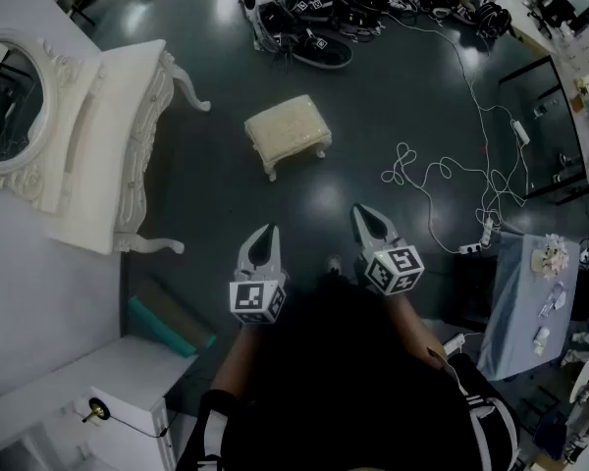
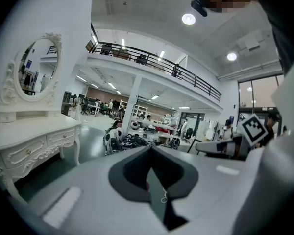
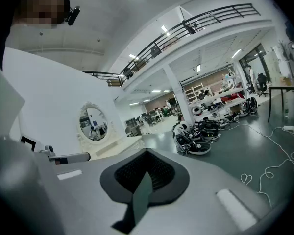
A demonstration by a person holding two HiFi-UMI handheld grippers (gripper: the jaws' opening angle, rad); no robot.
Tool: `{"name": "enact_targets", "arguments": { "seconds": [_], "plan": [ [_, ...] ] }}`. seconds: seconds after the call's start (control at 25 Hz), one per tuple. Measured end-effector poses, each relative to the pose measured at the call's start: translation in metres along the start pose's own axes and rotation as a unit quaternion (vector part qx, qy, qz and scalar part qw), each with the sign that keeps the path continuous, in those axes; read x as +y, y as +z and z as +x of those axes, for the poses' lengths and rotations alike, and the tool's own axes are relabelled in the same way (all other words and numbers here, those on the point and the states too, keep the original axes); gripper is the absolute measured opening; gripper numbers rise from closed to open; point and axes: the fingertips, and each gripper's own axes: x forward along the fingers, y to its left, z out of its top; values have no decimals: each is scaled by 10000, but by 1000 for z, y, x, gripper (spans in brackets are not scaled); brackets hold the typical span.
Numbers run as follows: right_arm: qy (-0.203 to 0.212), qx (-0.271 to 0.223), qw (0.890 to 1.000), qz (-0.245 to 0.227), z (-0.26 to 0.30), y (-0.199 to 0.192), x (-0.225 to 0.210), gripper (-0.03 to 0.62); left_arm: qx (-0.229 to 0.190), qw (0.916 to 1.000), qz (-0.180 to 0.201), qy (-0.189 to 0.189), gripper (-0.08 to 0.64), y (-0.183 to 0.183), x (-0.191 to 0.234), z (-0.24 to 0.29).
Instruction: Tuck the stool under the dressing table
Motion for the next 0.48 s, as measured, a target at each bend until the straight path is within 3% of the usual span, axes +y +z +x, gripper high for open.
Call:
{"name": "enact_targets", "arguments": {
  "seconds": [0.48],
  "plan": [
    [89, 4, 9999, 59, -3, 13, -40, -6, 93, 9999, -82, 22, 9, -12, -26, 30]
  ]
}}
